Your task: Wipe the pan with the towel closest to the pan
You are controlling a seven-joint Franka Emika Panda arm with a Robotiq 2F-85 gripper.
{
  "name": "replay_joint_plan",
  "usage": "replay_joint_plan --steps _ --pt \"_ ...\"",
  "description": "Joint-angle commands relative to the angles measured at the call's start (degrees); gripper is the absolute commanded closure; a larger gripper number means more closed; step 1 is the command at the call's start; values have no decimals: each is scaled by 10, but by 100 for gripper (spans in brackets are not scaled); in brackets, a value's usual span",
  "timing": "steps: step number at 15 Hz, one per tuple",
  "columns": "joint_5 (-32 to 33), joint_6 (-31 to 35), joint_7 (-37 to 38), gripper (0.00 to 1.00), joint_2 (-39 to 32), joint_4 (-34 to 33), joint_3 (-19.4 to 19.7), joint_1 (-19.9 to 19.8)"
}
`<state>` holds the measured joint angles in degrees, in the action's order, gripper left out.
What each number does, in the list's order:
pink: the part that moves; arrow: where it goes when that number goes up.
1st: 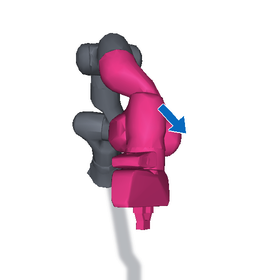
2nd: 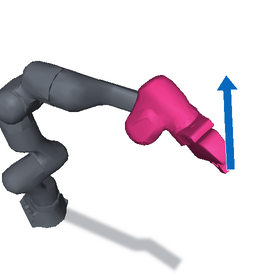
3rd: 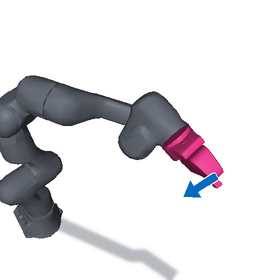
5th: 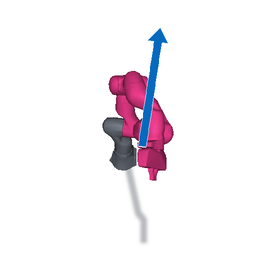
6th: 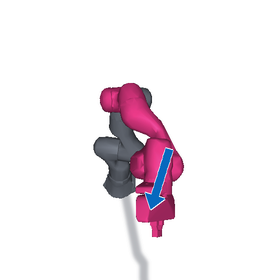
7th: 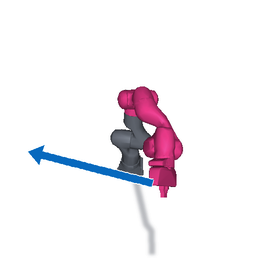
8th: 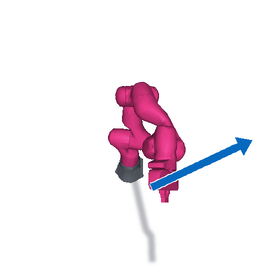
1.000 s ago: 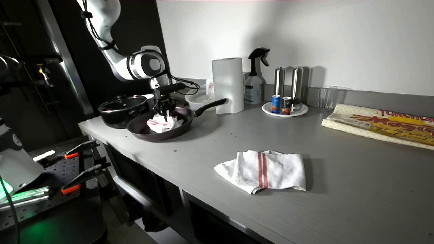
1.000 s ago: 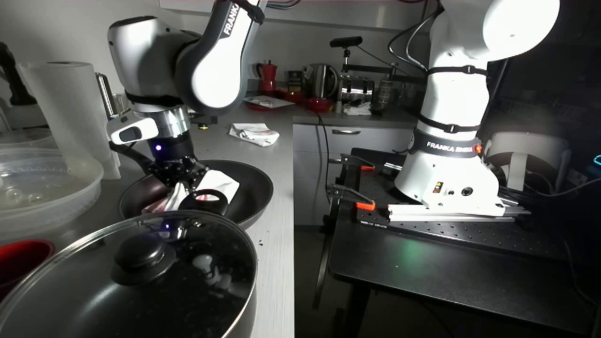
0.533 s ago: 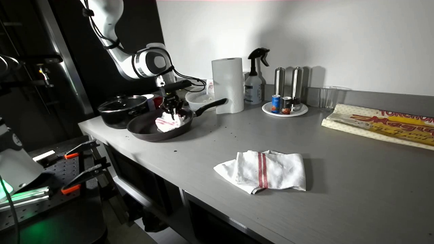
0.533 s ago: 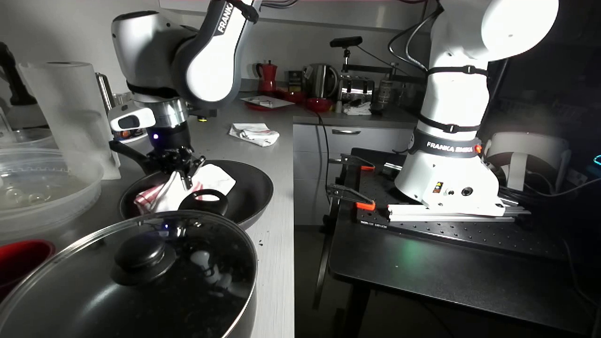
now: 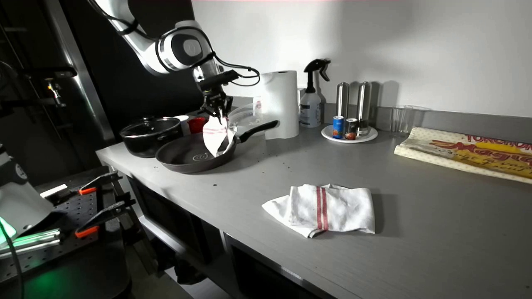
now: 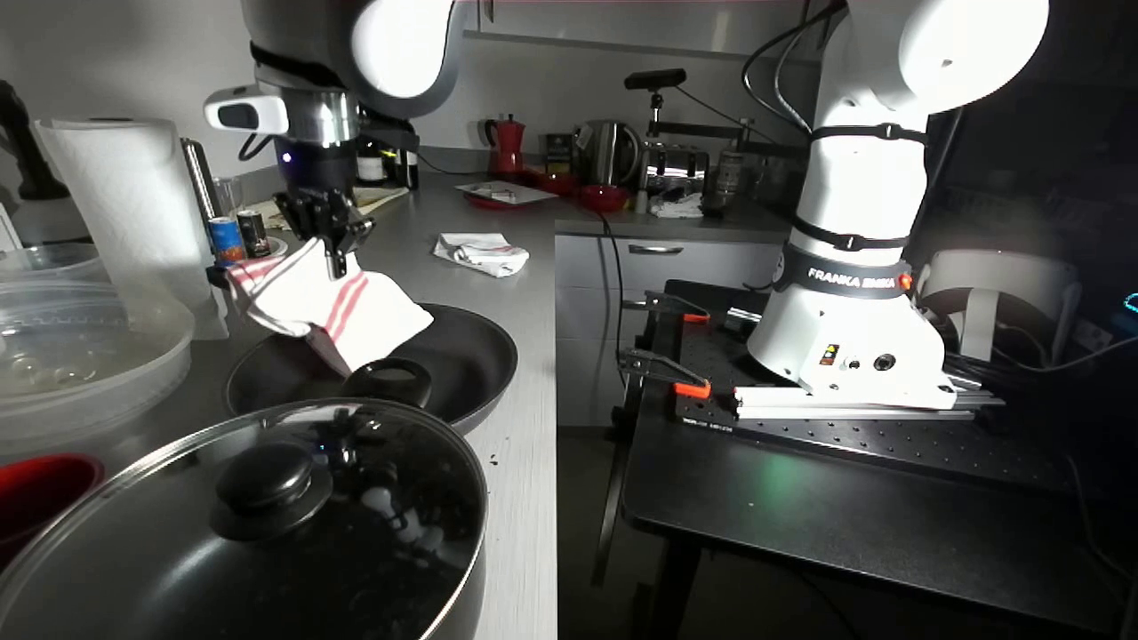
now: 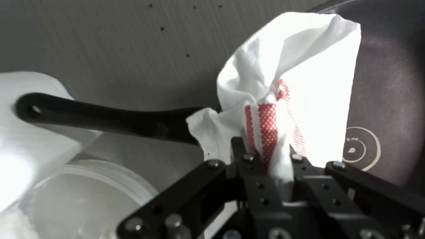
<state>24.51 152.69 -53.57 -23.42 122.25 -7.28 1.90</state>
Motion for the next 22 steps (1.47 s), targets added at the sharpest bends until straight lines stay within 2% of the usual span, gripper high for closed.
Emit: replay_joint_plan --steps 1,8,16,22 --pt "-43 -12 17 97 54 3 9 -20" --pt "-89 -46 58 97 72 -60 55 -59" --pt "-100 -119 123 97 -20 -154 93 -94" --pt "-126 -155 123 97 -101 -203 81 -119"
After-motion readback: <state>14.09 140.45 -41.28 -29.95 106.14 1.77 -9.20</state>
